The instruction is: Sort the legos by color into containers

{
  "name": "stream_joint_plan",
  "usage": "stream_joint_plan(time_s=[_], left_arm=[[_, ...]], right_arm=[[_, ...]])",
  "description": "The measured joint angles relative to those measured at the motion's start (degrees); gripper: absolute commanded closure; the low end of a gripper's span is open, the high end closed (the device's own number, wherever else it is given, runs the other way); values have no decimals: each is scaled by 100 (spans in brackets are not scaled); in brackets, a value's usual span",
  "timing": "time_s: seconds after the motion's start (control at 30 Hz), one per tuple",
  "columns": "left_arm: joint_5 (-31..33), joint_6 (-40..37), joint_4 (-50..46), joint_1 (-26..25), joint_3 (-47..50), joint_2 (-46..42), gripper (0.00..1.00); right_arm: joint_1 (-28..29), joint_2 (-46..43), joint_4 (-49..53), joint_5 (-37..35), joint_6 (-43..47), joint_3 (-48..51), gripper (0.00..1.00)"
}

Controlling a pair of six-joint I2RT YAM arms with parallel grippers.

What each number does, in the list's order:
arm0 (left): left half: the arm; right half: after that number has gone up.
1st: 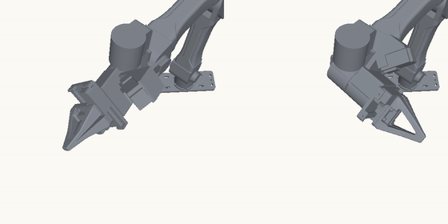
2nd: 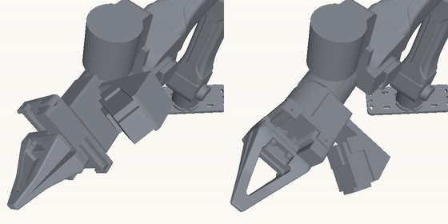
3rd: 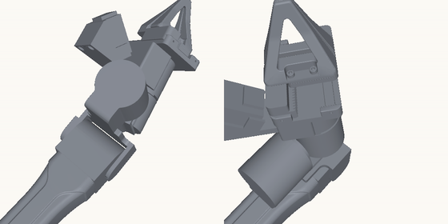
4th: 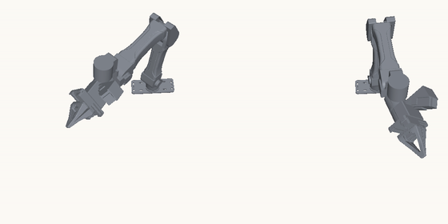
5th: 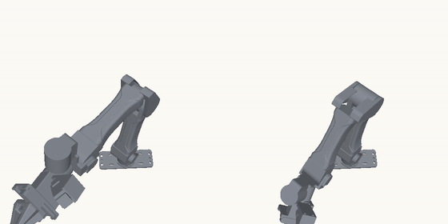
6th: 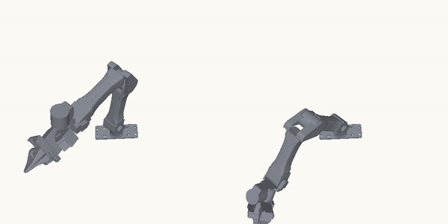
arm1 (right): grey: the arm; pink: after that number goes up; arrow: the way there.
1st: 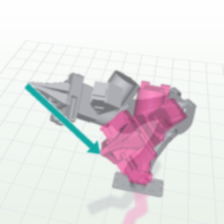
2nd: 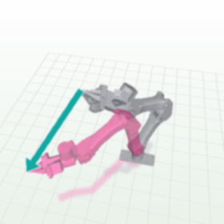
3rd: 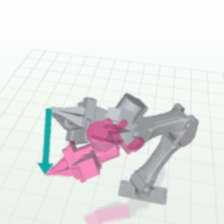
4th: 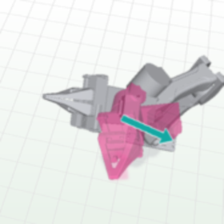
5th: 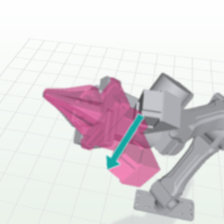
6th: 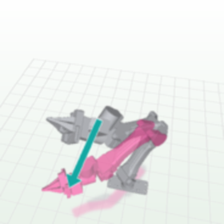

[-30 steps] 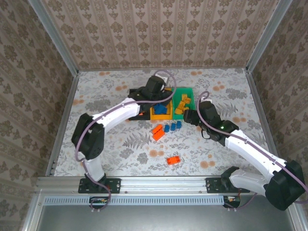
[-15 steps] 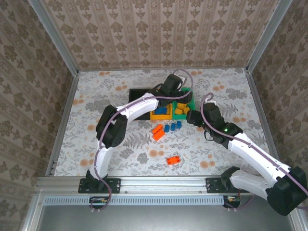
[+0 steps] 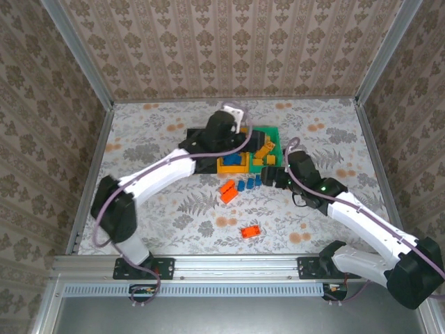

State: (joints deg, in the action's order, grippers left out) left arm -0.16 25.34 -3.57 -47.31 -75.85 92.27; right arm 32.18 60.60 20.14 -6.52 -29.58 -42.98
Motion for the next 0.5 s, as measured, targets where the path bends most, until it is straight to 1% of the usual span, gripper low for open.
stream_joint_plan(time_s=[0.13,0.33,0.5], left_arm=[[315,173,125,-146,1143,-1187,0],[822,525,-164,-461,2949,-2570,0],[1172,984,-557,-496,4044,-3740,0]], right_arm=[[675,232,157,221,48,129,6],[1753,975,382,385,-11,223,4],[2350,1598,470,380,-155,223,4]])
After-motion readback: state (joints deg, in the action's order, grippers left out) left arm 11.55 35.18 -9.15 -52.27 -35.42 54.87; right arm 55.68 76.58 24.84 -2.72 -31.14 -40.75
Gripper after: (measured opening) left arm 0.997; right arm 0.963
